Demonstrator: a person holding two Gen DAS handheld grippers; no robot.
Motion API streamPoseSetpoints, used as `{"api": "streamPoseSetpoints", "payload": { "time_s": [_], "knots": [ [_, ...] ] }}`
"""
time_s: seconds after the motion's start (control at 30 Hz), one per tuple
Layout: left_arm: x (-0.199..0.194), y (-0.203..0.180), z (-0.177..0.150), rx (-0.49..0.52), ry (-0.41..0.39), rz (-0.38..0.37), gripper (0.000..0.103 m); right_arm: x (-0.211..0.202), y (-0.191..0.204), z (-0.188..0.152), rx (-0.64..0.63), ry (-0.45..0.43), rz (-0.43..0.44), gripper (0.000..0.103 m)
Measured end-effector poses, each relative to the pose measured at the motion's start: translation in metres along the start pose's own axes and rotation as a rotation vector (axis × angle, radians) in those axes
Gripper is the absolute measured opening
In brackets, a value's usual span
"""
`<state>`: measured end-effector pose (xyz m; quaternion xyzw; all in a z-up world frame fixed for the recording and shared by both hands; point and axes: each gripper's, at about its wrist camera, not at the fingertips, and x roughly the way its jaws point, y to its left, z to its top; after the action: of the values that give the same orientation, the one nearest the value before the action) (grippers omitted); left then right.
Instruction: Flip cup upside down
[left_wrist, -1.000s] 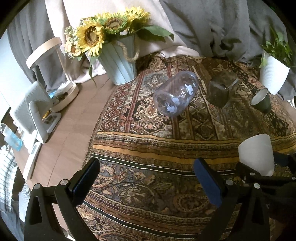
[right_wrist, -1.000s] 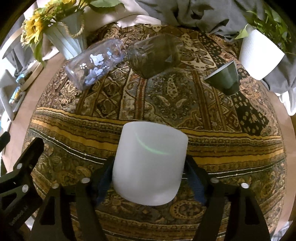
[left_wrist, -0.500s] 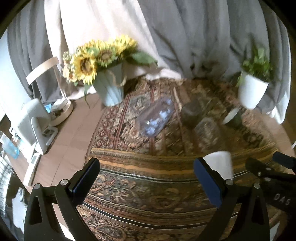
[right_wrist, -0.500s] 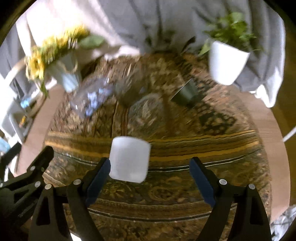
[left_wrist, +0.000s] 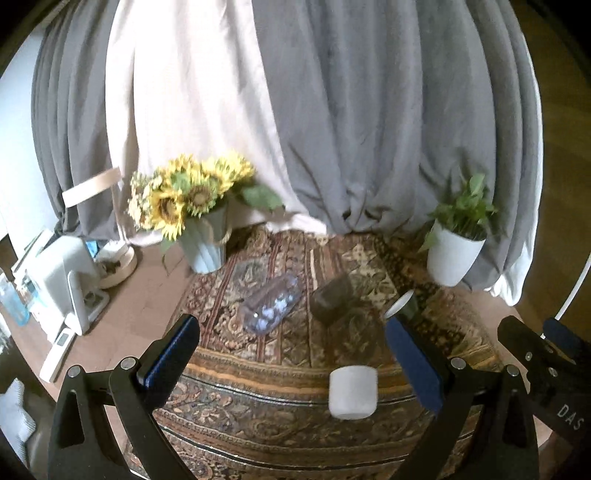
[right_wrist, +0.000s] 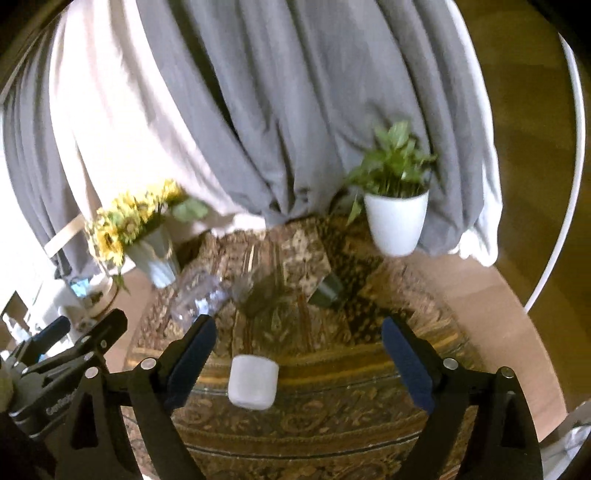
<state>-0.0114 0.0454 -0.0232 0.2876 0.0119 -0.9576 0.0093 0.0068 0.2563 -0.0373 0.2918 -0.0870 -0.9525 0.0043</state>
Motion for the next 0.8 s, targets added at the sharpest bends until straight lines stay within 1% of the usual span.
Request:
{"api": "streamPoseSetpoints", "payload": {
  "time_s": [0.2,0.33,0.5,0.63,0.8],
  "knots": [
    [-0.019,-0.004,0.004,-0.008,-0.051,-0.005,0.103,-0.022,-0.005,0.004,0.005,-0.070,-0.008,0.094],
    [-0.022,-0.010,0.000,0.012,-0.041,-0.006,0.103,-0.033,-0.008,0.004,-0.001,-0.096,-0.012,0.094],
    [-0.008,-0.024,-0.016,0.040,0.018,-0.019,0.103,-0.032,-0.015,-0.005,-0.008,-0.093,-0.033,0.094],
    [0.012,-0.037,-0.031,0.060,0.078,-0.030,0.103,-0.019,-0.027,-0.014,-0.016,-0.041,-0.056,0.094],
    [0.047,-0.053,-0.053,0.075,0.194,-0.044,0.103,0.002,-0.045,-0.026,-0.020,0.020,-0.081,0.094]
  ]
}}
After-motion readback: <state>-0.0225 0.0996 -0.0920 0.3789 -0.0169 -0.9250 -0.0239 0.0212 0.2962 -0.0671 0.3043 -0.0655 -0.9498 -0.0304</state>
